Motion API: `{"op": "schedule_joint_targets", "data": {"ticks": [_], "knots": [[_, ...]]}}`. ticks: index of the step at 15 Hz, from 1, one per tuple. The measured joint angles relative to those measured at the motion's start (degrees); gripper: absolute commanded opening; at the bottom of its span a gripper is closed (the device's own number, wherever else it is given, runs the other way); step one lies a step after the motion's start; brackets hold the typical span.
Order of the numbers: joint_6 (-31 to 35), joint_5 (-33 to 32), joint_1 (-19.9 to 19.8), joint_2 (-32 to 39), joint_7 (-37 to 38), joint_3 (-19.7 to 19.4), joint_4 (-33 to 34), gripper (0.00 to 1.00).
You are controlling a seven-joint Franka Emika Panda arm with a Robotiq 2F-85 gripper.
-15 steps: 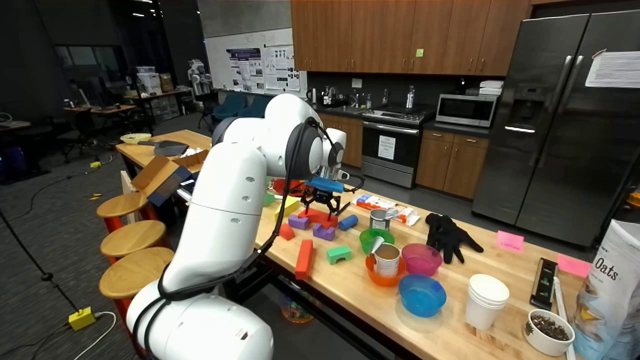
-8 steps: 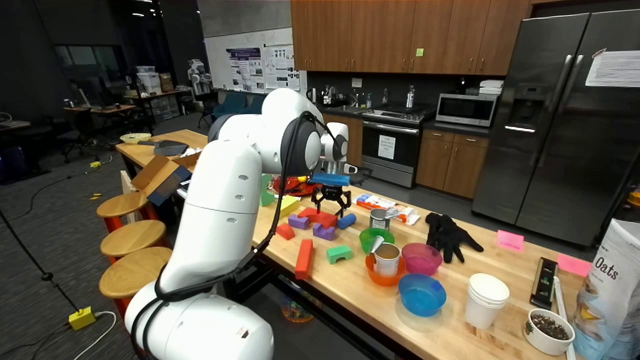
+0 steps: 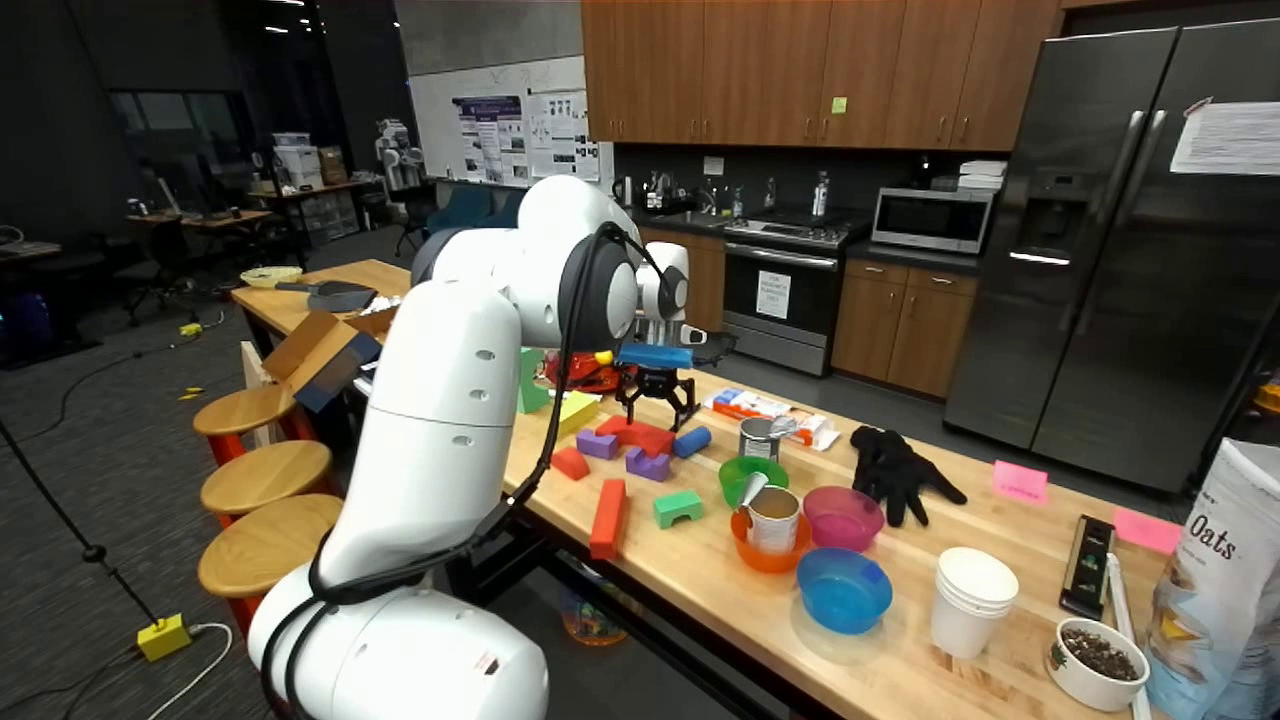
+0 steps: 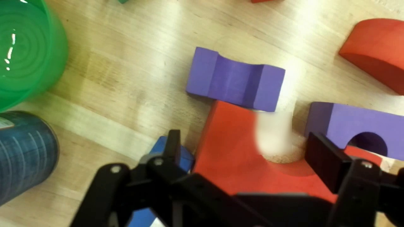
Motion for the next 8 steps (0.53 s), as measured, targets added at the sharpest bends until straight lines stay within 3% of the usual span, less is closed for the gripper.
{"op": "schedule_joint_targets", "data": {"ticks": [8], "knots": [[-1.6,1.0,1.3,1.8,-1.3,1.9,0.2,1.0]]}}
